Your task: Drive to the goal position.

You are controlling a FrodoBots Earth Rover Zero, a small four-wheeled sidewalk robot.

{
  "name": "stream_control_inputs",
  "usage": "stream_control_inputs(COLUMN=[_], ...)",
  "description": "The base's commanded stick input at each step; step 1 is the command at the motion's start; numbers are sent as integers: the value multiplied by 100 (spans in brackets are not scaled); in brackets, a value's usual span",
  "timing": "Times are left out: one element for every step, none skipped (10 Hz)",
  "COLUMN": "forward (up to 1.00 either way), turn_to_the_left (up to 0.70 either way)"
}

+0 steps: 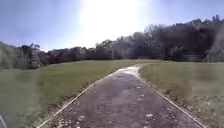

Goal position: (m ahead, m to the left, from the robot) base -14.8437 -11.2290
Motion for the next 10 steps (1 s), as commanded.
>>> stream_control_inputs(forward=[85, 85, 85, 85, 85, 85, 85, 85, 85, 85], turn_to_the_left=[0, 0, 0, 0, 0, 0, 0, -10, -27, -27])
